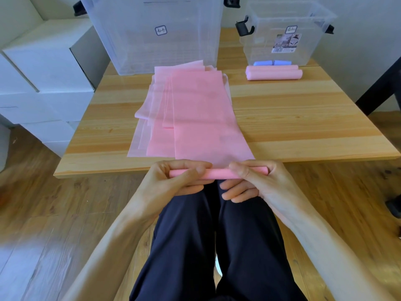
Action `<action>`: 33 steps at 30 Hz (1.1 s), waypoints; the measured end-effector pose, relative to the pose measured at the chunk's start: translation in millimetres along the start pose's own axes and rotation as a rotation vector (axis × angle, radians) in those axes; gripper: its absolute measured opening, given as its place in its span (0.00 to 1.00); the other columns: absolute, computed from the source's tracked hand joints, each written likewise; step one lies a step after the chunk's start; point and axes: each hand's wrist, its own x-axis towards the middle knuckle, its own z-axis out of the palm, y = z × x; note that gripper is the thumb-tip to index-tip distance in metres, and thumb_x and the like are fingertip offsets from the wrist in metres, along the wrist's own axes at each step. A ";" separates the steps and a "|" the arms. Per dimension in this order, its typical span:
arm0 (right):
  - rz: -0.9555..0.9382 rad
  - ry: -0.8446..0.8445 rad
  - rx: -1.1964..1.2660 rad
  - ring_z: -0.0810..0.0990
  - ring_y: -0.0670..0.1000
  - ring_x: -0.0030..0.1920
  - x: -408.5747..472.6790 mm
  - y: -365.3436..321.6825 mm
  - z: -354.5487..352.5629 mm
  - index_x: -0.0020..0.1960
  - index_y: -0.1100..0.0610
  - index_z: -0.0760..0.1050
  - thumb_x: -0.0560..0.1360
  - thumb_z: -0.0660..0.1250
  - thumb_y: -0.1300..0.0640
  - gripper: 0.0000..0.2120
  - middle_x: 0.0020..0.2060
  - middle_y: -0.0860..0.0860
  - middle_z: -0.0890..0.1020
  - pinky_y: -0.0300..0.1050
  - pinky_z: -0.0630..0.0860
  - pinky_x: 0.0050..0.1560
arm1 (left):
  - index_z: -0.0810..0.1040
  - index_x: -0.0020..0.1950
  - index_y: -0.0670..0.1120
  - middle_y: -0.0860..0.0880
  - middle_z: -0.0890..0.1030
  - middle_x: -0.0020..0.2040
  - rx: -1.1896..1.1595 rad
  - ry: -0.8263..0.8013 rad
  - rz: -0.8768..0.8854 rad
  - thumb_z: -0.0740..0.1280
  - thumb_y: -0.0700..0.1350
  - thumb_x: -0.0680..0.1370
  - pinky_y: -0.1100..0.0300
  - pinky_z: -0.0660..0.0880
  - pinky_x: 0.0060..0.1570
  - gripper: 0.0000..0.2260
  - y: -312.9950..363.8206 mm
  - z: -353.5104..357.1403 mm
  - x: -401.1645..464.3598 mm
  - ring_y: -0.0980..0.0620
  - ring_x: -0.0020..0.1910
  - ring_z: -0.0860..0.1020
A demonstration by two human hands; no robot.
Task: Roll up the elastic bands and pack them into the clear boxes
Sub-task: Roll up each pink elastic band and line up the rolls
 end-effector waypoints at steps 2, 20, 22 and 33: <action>-0.006 -0.031 0.012 0.87 0.58 0.42 0.5 0.7 -0.4 0.53 0.57 0.84 0.71 0.71 0.55 0.12 0.44 0.56 0.87 0.43 0.83 0.40 | 0.84 0.53 0.45 0.45 0.87 0.48 -0.007 0.008 -0.014 0.69 0.47 0.72 0.66 0.80 0.44 0.13 0.7 -0.2 0.1 0.50 0.50 0.85; 0.016 -0.041 0.009 0.87 0.58 0.41 2.0 0.1 0.3 0.54 0.59 0.82 0.71 0.71 0.55 0.13 0.42 0.58 0.87 0.42 0.82 0.39 | 0.84 0.53 0.44 0.45 0.87 0.47 0.036 0.018 -0.017 0.71 0.46 0.70 0.66 0.80 0.45 0.13 1.7 -1.7 -2.6 0.51 0.50 0.85; 0.006 -0.046 -0.008 0.87 0.58 0.41 1.7 0.4 0.5 0.54 0.58 0.82 0.71 0.72 0.57 0.12 0.41 0.58 0.87 0.42 0.83 0.38 | 0.84 0.52 0.45 0.44 0.87 0.47 0.042 0.011 -0.011 0.72 0.47 0.68 0.64 0.81 0.47 0.14 1.7 -2.4 -2.8 0.50 0.51 0.85; -0.012 -0.003 -0.020 0.87 0.57 0.40 2.0 1.6 1.6 0.50 0.60 0.84 0.72 0.71 0.55 0.10 0.41 0.57 0.87 0.43 0.83 0.38 | 0.84 0.54 0.45 0.45 0.87 0.47 0.063 0.020 0.014 0.73 0.45 0.69 0.65 0.80 0.47 0.14 3.8 -0.1 -3.9 0.51 0.51 0.85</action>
